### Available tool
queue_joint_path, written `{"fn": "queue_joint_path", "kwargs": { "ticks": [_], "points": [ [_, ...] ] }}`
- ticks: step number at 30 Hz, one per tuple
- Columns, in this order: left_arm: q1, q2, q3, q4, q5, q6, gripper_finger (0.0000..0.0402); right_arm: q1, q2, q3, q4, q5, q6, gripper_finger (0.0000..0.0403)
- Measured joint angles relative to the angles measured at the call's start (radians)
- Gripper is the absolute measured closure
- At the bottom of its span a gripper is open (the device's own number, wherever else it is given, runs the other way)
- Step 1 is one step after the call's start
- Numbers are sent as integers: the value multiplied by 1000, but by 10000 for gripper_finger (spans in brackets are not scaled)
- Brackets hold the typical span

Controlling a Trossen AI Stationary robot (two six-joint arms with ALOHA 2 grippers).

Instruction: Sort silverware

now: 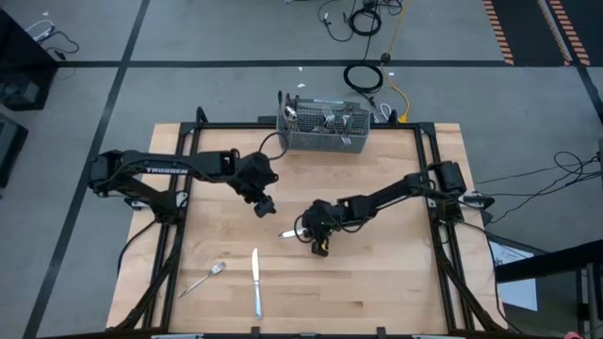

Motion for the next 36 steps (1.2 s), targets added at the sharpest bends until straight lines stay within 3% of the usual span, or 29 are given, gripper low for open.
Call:
{"fn": "queue_joint_path", "kwargs": {
  "ticks": [14,23,30,36],
  "points": [
    [-13,0,0,2,-142,-25,189,-62,-3,-1,-2,24,-61,403],
    [-13,-1,0,6,-266,-50,189,-82,-120,-5,-40,61,-74,403],
    [-11,-1,-21,148,-268,-50,189,-18,-218,-4,-291,94,1,403],
    [21,23,-46,250,-251,-50,189,54,-226,-4,-446,113,56,403]
  ]
}}
